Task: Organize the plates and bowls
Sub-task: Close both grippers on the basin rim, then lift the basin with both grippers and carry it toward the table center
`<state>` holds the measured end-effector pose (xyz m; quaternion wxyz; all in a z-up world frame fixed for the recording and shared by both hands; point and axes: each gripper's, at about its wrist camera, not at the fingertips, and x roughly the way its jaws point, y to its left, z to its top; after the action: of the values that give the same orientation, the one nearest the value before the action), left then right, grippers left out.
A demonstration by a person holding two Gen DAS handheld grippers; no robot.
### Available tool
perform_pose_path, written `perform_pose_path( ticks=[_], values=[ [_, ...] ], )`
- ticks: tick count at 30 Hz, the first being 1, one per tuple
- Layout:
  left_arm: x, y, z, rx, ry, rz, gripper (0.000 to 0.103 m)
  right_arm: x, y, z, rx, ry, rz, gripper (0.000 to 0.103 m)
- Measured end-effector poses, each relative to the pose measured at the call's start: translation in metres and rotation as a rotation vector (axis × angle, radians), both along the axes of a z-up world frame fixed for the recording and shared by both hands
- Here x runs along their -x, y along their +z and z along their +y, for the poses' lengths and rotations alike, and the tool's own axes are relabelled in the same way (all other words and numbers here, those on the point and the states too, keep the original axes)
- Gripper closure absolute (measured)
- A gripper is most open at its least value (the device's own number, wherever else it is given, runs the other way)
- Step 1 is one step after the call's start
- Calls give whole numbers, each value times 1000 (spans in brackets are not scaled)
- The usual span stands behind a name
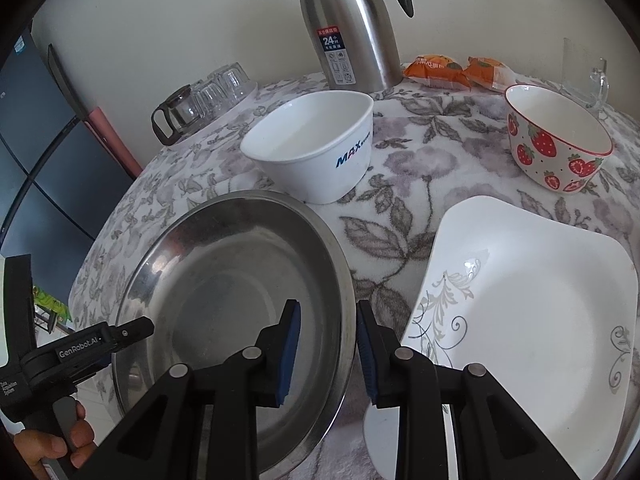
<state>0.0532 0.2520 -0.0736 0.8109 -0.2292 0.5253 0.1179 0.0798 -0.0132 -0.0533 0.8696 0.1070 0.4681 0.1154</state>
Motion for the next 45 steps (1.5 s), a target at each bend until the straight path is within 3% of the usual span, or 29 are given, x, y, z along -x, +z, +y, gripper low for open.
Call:
perform_pose_path(
  ticks=[2,6,13,27,38,45],
  values=[
    [0,0,-1,-12,-4,1,54,-1,-4,1,-6,4,20,75],
    [2,1,0,12,-7,-10,73,2,1,2,13,7,-3,80],
    [8,8,2,17,0,-23,76,9,16,1,17,28,-41,82],
    [18,50,-19,-6,-45,-73,76,35,50,-27,-10,-8,-110,82],
    [14,104,-67,-18,-105,-144,76,64,87,-75,-31,-103,-200,82],
    [8,128,-112,-24,-179,-174,76,80,96,-117,-44,-193,-213,82]
  ],
)
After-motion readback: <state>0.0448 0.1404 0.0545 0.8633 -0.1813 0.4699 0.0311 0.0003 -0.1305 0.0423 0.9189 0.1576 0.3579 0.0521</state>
